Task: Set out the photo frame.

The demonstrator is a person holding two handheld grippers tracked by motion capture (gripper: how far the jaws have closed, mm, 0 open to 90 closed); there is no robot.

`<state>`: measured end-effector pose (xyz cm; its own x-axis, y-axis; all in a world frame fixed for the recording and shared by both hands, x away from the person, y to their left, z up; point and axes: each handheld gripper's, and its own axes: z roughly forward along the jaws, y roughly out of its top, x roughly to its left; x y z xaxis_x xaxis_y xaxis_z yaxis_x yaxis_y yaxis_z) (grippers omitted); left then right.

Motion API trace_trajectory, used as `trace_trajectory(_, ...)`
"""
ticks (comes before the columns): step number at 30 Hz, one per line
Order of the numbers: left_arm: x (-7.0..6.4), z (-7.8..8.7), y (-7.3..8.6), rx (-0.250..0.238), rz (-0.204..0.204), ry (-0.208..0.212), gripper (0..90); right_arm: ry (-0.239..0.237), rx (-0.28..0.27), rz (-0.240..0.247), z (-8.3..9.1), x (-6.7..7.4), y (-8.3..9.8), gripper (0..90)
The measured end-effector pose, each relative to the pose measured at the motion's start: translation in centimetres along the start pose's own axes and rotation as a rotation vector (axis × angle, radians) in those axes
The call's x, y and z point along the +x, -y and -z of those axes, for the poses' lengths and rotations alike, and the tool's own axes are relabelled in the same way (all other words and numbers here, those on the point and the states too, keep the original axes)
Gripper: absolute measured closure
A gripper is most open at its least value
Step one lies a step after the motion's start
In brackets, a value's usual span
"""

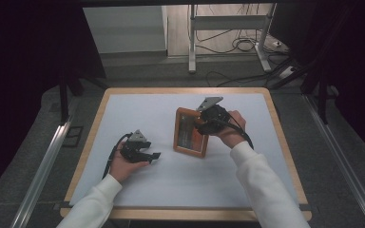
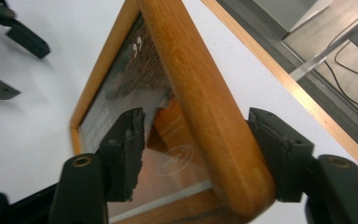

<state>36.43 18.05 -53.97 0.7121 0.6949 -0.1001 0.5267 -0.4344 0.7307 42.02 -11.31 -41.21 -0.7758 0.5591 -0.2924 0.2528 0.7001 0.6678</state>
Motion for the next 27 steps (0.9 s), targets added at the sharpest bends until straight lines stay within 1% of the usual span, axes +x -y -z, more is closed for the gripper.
trace_trajectory(2, 0.0, 0.0, 0.0, 0.000, 0.001, 0.001, 32.8, 0.015, 0.008, -0.009, -0.4, -0.1, 0.0, 33.0)
trace_trajectory(3, 0.0, 0.0, 0.0, 0.000, 0.002, 0.001, 32.8, 0.021, 0.008, -0.004, -0.5, -0.2, 0.1, 31.8)
trace_trajectory(4, 0.0, 0.0, 0.0, 0.000, 0.002, 0.000, 32.8, 0.025, 0.004, -0.015, -0.7, -0.1, 0.1, 30.9)
trace_trajectory(9, 0.0, 0.1, 0.0, -0.003, -0.002, 0.000, 32.8, 0.042, -0.007, -0.018, -1.0, 0.0, 0.2, 28.0)
trace_trajectory(10, 0.0, 0.1, 0.0, -0.004, -0.004, 0.000, 32.8, 0.046, -0.011, -0.017, -0.9, 0.1, 0.2, 26.0)
trace_trajectory(11, 0.0, 0.1, 0.0, -0.005, -0.003, 0.000, 32.8, 0.047, -0.026, -0.015, -0.8, 0.0, 0.2, 24.6)
trace_trajectory(12, 0.0, 0.2, 0.0, -0.006, -0.001, 0.000, 32.8, 0.051, -0.041, -0.030, -0.6, 0.1, 0.2, 23.9)
trace_trajectory(14, 0.0, 0.2, 0.0, -0.007, 0.001, -0.002, 32.8, 0.058, -0.059, -0.047, -0.3, 0.1, 0.3, 23.1)
trace_trajectory(17, 0.0, 0.1, 0.0, -0.008, 0.000, -0.001, 32.8, 0.057, -0.073, -0.062, 0.2, 0.3, 0.5, 21.7)
trace_trajectory(22, 0.0, 0.2, 0.0, -0.010, 0.001, -0.003, 32.8, 0.049, -0.106, -0.112, 1.3, 0.3, 1.2, 21.6)
trace_trajectory(27, 0.0, 0.3, -0.1, -0.013, 0.002, -0.006, 32.8, 0.052, -0.142, -0.129, 3.1, 0.6, 2.2, 21.6)
